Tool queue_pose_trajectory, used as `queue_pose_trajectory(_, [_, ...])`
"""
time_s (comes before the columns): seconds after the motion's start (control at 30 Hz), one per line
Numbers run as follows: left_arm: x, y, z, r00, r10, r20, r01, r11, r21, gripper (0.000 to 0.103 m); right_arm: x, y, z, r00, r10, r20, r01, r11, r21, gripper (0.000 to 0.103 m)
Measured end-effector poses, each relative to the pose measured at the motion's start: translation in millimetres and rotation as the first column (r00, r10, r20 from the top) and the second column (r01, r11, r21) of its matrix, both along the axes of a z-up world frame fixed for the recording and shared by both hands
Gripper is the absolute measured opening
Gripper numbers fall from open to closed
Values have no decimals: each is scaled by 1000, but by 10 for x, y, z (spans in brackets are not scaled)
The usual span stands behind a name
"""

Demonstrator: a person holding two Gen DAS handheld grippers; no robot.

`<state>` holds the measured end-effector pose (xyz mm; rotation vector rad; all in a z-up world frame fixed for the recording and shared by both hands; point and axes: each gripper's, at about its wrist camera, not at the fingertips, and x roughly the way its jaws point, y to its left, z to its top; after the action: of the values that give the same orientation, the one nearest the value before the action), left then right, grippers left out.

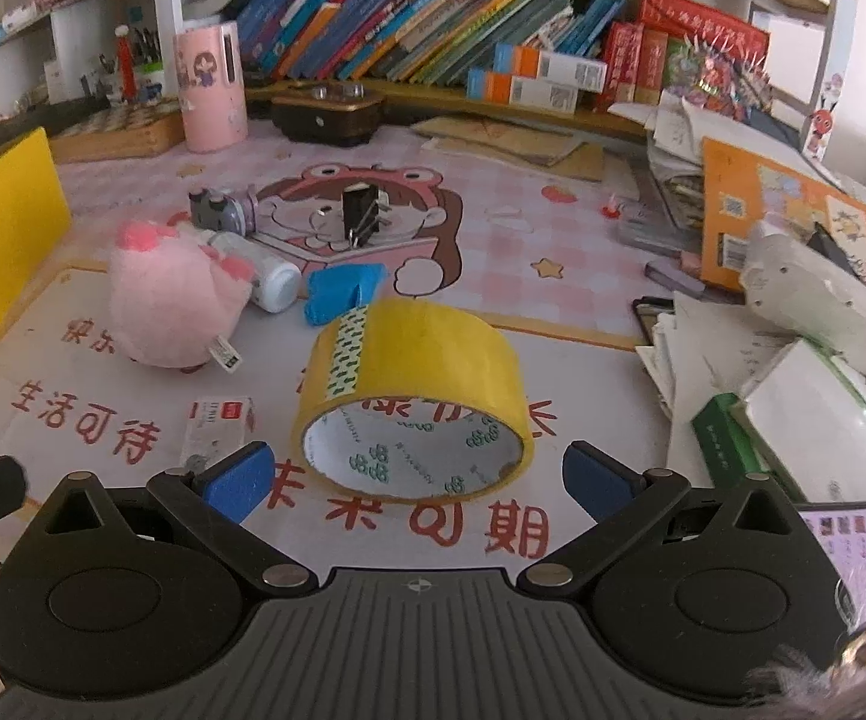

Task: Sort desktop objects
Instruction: 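Grasp the yellow tape roll with the right tool while the left tool approaches the small white box, then grasp the small white box with the left tool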

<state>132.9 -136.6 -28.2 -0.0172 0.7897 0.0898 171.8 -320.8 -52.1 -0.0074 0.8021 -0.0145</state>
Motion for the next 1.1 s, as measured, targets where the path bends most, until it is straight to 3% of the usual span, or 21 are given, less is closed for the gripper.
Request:
queue_pose_trajectory(0.3, [99, -71, 0, 1000, -8, -16, 8, 1000, 0, 103, 237, -20, -120, 1000, 21, -20, -21, 1000, 18, 102])
queue_pose_trajectory(0.4, [147, -121, -11, 999, -31, -22, 31, 1000, -4, 103, 291, -52, -126, 999, 26, -22, -26, 999, 25, 92])
queue_pose_trajectory(0.53, [221, -215, -40, 997, -63, -33, 62, 998, -17, 103, 319, -148, -97, 999, 29, -14, -28, 998, 49, 91])
queue_pose_trajectory(0.97, [526, -553, -218, 981, -171, -90, 167, 985, -53, 97, 182, -532, 335, 990, 15, 143, -27, 996, 80, 91])
queue_pose_trajectory(1.1, [594, -644, -286, 978, -183, -101, 178, 982, -57, 87, 154, -614, 399, 987, 21, 159, -33, 997, 74, 91])
